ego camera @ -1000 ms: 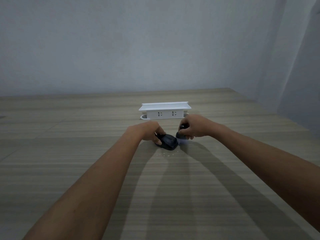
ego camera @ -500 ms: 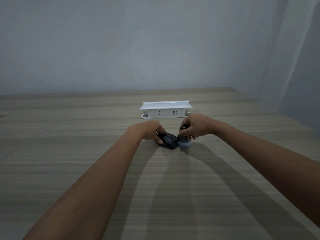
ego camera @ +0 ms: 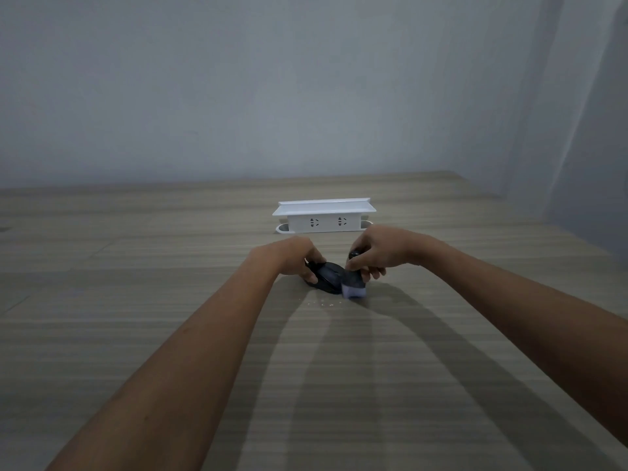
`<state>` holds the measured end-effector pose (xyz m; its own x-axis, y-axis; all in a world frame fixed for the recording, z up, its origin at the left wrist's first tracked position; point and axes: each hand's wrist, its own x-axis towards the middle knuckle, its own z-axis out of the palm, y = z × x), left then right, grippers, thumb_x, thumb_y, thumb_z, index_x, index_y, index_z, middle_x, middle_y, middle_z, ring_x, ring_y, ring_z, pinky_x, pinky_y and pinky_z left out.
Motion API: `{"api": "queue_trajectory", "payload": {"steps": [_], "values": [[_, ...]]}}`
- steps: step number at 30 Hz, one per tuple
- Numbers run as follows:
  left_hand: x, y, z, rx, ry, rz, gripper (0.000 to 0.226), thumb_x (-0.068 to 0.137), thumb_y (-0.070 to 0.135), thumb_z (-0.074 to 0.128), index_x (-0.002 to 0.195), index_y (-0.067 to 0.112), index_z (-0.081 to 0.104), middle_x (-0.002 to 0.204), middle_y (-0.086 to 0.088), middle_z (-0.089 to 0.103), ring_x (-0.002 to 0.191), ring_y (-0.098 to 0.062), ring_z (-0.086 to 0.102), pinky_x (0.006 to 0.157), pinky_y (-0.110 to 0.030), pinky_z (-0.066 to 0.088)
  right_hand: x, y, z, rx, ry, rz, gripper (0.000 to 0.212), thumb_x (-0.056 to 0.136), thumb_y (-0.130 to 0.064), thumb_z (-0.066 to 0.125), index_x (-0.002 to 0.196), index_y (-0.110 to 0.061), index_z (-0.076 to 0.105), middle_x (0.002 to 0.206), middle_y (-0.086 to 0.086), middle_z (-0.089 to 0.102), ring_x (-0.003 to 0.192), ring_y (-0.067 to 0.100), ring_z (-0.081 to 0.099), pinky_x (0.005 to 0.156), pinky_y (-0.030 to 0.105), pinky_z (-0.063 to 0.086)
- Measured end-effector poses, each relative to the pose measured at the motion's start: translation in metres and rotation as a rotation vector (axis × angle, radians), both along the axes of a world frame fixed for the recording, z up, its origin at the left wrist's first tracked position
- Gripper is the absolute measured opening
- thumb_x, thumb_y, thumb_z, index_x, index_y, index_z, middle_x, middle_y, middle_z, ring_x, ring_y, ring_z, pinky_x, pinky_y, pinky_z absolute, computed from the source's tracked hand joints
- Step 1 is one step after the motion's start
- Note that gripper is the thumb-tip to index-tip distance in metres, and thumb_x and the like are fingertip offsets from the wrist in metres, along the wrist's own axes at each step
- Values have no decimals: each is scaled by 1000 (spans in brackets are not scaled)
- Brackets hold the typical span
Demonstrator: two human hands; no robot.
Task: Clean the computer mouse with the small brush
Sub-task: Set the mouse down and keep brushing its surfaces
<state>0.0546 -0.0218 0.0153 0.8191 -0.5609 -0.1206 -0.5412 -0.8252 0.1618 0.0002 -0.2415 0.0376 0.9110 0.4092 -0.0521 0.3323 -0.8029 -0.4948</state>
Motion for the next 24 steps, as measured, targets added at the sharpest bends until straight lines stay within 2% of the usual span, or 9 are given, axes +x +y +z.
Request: {"api": "queue_trajectory", "payload": {"steps": [3, 7, 10, 15, 20, 24], "values": [[-1, 0, 0, 0, 8, 4, 52, 80, 22, 79, 130, 20, 65, 121, -1, 70, 108, -20, 65, 100, -42, 50, 0, -1, -1, 75, 22, -25, 18, 91, -18, 65, 81, -6, 74, 63, 2, 71, 47, 7, 60, 49, 19, 48], [-3, 0, 0, -18, 8, 8, 53, 79, 20, 80, 130, 19, 65, 121, -1, 71, 108, -20, 64, 100, -42, 50, 6, -6, -5, -16, -128, -124, 20, 91, -17, 65, 85, 0, 74, 64, 5, 73, 41, 3, 59, 45, 16, 46], [-4, 0, 0, -10, 6, 5, 53, 80, 20, 79, 131, 19, 64, 121, -2, 70, 109, -20, 64, 100, -41, 50, 5, 0, -6, -30, -150, -101, 21, 90, -18, 64, 83, 0, 73, 65, 7, 75, 39, 2, 59, 44, 14, 45], [-7, -2, 2, 0, 4, 8, 51, 82, 20, 77, 131, 19, 64, 121, -3, 69, 108, -21, 63, 97, -37, 49, -5, 10, 4, 3, -35, 0, 20, 92, -17, 63, 77, -7, 72, 62, 2, 72, 43, 5, 61, 48, 18, 50], [-8, -2, 1, 5, 0, 30, 54, 81, 21, 78, 133, 19, 62, 123, -3, 68, 111, -21, 63, 100, -40, 48, 5, 5, -3, -108, -192, -116, 23, 86, -17, 63, 77, 2, 72, 69, 15, 76, 45, 13, 63, 53, 27, 58], [-9, -3, 2, 0, 0, 29, 54, 82, 20, 78, 133, 18, 62, 124, -4, 67, 111, -22, 62, 99, -37, 48, -1, 8, -6, -40, -162, -71, 23, 88, -16, 63, 78, 2, 73, 66, 11, 76, 50, 14, 67, 48, 21, 54]]}}
